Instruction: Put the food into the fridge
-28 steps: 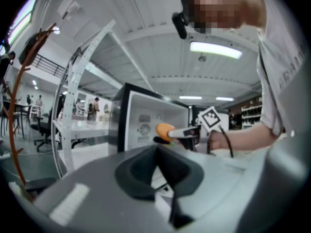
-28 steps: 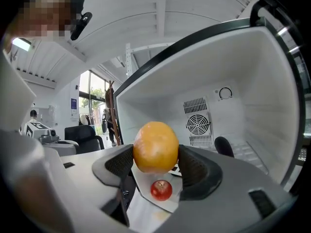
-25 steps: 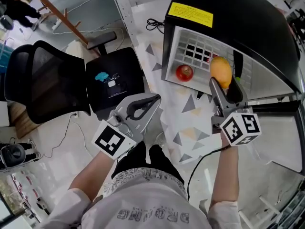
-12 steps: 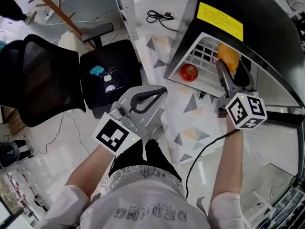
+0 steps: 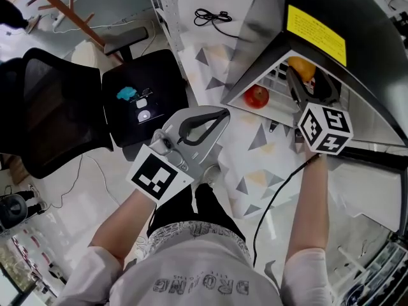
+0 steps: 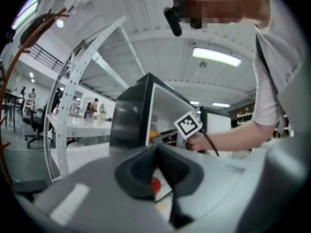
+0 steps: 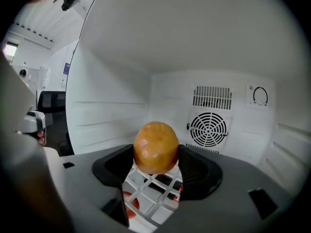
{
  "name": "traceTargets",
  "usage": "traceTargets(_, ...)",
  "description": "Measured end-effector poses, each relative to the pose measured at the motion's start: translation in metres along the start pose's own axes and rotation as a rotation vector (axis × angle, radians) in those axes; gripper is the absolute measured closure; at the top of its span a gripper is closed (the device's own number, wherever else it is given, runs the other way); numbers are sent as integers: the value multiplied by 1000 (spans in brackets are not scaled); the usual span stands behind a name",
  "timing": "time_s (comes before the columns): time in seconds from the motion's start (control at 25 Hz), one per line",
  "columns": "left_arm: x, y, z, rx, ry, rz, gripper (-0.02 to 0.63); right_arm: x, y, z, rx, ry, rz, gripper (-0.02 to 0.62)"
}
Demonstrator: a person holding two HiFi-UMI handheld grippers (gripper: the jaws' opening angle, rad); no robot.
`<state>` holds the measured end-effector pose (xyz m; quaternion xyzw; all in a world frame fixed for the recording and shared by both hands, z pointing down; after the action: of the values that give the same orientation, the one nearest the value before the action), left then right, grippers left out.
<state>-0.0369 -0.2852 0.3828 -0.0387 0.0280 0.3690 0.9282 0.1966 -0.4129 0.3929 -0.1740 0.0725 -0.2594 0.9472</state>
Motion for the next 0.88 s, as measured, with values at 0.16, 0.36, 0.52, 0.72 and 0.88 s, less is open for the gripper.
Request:
traceTargets(0.16,-2,-1,3,4,14,0,598,0,-12,1,-59,55,18,308)
traceTargets(0.36,-3,-1,8,-3,26,2,598,4,-25,3,-131,87,29,308)
traceTargets(0.52,-4,-2,11,-4,30,-1,598,5,-34,6,-182,110,33,308)
traceTargets(0.72,-6,-1,12,-9,38,-8,598,8,-40,9,-218,120,49,308)
traceTargets(0.88,-6,-1,12,-11,36,-11,598,9,-42,11,-225,120,49,308)
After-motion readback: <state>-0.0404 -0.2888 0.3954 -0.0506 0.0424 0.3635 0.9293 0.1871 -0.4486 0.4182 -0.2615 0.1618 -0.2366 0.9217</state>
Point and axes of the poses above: the fingertips, and each gripper's own axes: y backward along the fingers, x to its right, z out of its underside, the point moved 6 cm from there along y, backward along the fingers, and after that the axes turned 9 degrees about -z, right-handed, at the moved point
